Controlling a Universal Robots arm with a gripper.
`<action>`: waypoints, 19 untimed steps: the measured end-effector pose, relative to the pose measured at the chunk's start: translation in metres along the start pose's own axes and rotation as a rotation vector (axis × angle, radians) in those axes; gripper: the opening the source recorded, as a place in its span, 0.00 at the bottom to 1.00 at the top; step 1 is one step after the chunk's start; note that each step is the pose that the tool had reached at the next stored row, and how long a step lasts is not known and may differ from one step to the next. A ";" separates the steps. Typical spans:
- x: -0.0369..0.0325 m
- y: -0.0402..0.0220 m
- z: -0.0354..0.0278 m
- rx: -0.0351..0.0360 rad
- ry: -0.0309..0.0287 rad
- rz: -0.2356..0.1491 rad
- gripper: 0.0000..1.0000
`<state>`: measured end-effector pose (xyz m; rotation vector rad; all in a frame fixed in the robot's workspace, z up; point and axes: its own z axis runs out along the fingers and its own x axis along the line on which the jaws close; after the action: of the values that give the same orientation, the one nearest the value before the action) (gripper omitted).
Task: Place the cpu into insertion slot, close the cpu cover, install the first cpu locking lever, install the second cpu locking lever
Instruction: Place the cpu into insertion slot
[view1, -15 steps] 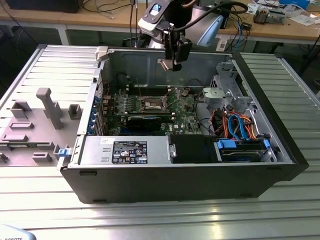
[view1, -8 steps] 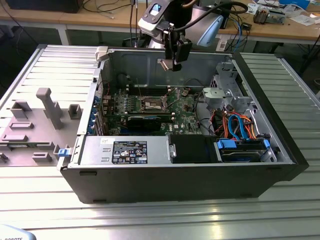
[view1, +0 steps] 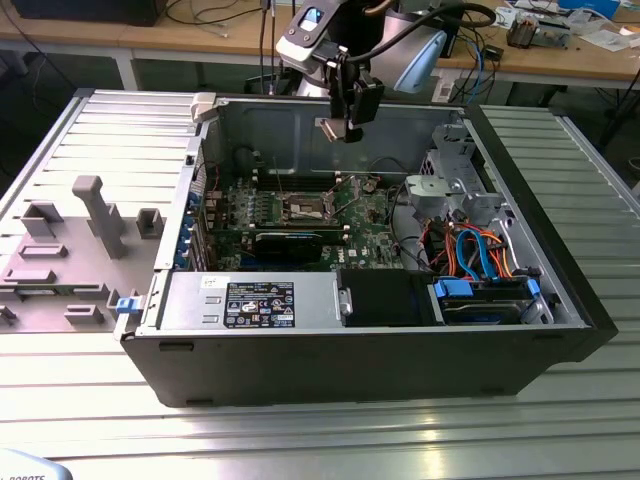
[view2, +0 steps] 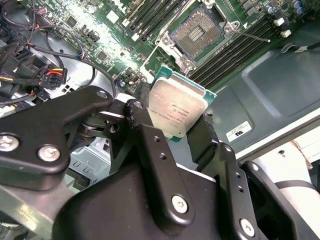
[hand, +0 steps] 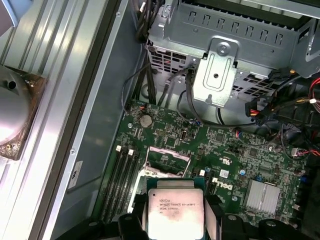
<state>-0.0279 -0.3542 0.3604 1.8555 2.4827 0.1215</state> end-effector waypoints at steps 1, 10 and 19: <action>0.0000 -0.0002 0.0008 -0.0001 -0.0053 0.063 0.54; 0.0000 -0.0002 0.0009 -0.0005 -0.0070 0.083 0.54; 0.0008 -0.0025 0.0008 -0.0015 -0.0084 0.087 0.54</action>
<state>-0.0304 -0.3541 0.3594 1.9601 2.3958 0.1180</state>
